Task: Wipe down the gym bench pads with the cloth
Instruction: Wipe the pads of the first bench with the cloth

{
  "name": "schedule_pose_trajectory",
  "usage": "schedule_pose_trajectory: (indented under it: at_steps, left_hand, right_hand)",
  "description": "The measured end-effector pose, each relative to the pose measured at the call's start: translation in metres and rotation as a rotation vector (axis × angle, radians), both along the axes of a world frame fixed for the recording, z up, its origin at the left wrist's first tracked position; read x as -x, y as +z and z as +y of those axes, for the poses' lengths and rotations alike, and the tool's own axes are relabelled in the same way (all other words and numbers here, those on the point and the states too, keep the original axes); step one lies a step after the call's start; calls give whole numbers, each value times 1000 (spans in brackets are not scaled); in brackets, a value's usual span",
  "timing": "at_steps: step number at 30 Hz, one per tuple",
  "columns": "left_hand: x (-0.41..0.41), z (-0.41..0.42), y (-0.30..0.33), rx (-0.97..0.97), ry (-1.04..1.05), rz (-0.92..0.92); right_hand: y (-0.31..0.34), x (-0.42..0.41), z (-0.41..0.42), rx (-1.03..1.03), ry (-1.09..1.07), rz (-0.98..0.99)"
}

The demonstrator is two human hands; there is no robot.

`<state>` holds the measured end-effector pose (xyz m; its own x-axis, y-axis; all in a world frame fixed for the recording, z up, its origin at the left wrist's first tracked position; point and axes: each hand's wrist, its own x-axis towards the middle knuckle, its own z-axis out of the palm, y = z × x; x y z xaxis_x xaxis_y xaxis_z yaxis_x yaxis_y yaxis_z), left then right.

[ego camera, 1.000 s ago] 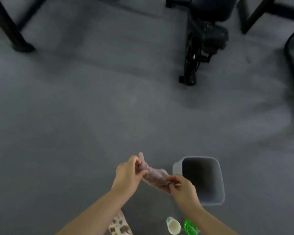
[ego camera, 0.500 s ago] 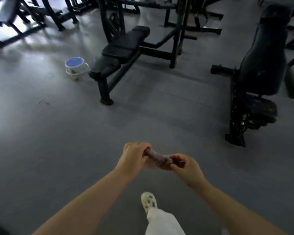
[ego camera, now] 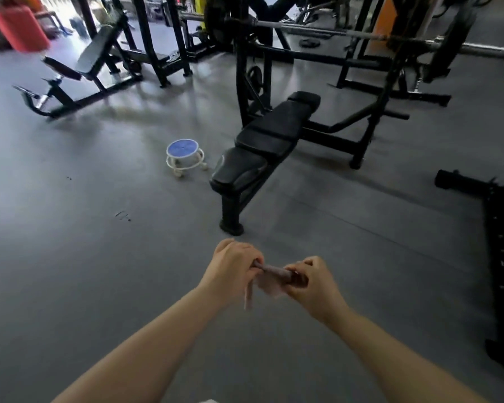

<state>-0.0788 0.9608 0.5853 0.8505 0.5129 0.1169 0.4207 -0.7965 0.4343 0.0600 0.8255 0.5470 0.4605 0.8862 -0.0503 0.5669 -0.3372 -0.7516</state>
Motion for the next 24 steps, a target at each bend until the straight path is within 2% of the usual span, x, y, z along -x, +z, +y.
schedule_pose_trajectory:
  at_steps: [5,14,24]
  left_hand:
    - [-11,150,-9,25,39,-84]
    - [-42,438,-9,73,-118,-54]
    - [-135,670,-17,89,-206,15]
  right_hand:
    - [-6,-16,148,-28,-49,-80]
    - [-9,-22,405,27,-235,-67]
    - [-23,-96,621,59,-363,-51]
